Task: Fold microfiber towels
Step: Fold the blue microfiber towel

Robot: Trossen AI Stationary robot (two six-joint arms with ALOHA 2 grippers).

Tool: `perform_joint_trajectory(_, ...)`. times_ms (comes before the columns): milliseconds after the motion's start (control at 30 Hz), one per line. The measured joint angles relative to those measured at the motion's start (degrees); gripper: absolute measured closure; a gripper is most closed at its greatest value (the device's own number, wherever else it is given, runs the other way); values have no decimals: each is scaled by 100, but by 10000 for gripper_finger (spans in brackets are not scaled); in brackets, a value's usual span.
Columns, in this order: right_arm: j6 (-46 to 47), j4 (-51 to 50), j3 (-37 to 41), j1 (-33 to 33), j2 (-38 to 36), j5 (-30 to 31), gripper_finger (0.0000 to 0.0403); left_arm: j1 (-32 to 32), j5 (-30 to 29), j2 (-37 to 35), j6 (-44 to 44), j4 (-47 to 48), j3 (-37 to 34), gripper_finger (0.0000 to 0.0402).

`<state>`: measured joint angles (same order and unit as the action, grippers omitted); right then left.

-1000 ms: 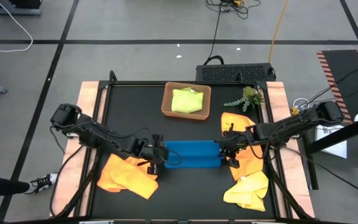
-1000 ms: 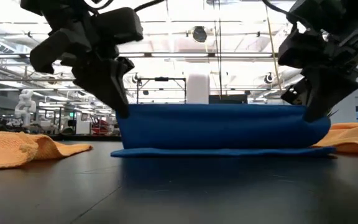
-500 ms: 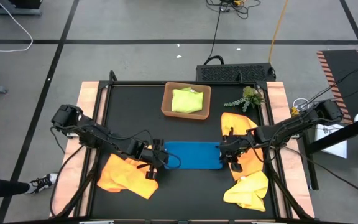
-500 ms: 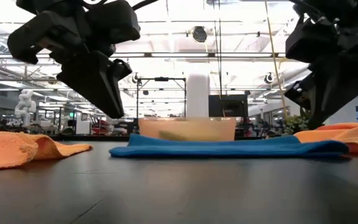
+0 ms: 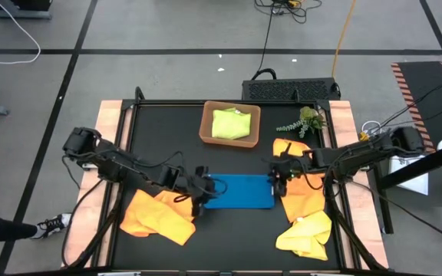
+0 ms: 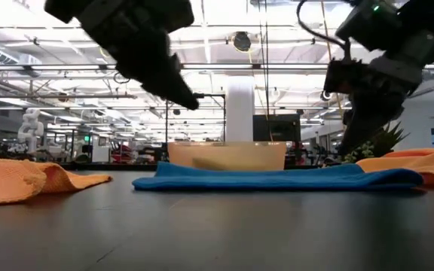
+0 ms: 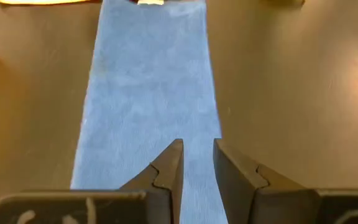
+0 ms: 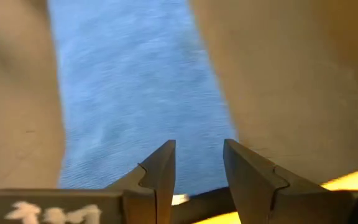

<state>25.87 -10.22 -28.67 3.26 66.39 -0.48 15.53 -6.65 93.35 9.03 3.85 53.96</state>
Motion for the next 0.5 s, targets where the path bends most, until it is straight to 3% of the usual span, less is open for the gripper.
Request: perform_joint_trajectory(500, -292, -11, -2, -653, 0, -928, 275, -347, 111, 3, -239, -1487, -1, 311)
